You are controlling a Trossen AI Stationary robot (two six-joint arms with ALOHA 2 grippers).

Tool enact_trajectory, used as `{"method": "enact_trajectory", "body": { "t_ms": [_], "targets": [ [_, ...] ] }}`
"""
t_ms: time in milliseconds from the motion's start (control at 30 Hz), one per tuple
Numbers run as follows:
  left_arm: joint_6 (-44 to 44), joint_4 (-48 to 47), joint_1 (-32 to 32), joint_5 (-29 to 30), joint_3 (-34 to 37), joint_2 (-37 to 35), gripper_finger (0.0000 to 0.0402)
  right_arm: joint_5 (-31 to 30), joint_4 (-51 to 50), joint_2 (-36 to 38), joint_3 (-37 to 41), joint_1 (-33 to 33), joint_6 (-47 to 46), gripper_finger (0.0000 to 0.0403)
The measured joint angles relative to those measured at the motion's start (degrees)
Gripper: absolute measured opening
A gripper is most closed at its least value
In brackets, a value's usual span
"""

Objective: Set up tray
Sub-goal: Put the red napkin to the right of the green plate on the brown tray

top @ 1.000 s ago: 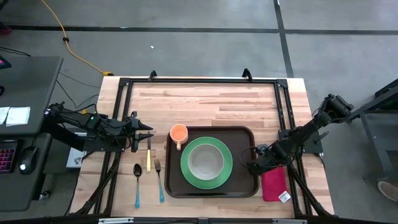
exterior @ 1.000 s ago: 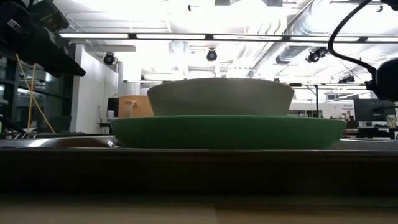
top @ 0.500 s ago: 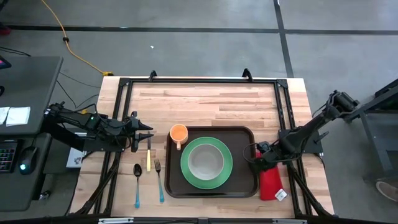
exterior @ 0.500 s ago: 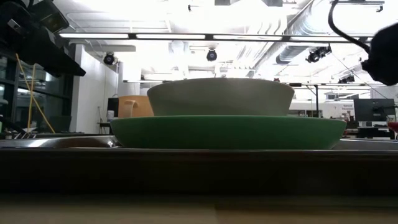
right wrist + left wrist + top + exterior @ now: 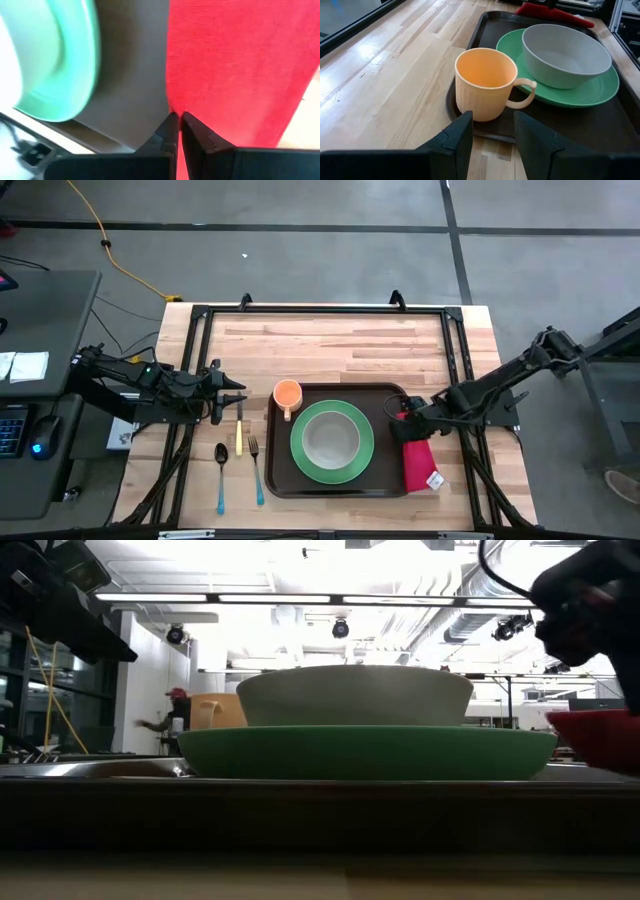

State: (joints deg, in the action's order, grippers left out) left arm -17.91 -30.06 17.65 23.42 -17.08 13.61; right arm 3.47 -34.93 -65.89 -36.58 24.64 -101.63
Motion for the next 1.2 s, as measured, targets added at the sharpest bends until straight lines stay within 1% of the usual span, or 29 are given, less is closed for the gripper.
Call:
{"method": "enact_trajectory", "body": {
  "t_ms": [400,733,933,1200],
  "targets": [
    [0.0,0.0,0.0,0.0,0.0,0.0,0.0172,-0.1,6.8,0.0,0.0,-5.8,1.8,0.0000],
    [0.0,-0.1,0.0,0.1,0.0,0.0,0.0172,-0.2,7.8,-0.3,0.0,-8.1,1.1,0.0000],
    [0.4,-0.1,0.0,0.1,0.0,0.0,0.0172,1.2,11.2,-3.9,-0.1,-9.3,1.2,0.0000],
    [0.9,0.0,0.0,0.4,0.0,0.0,0.0172,1.5,12.1,-7.4,-0.1,-10.6,-0.2,0.0000]
  ]
}}
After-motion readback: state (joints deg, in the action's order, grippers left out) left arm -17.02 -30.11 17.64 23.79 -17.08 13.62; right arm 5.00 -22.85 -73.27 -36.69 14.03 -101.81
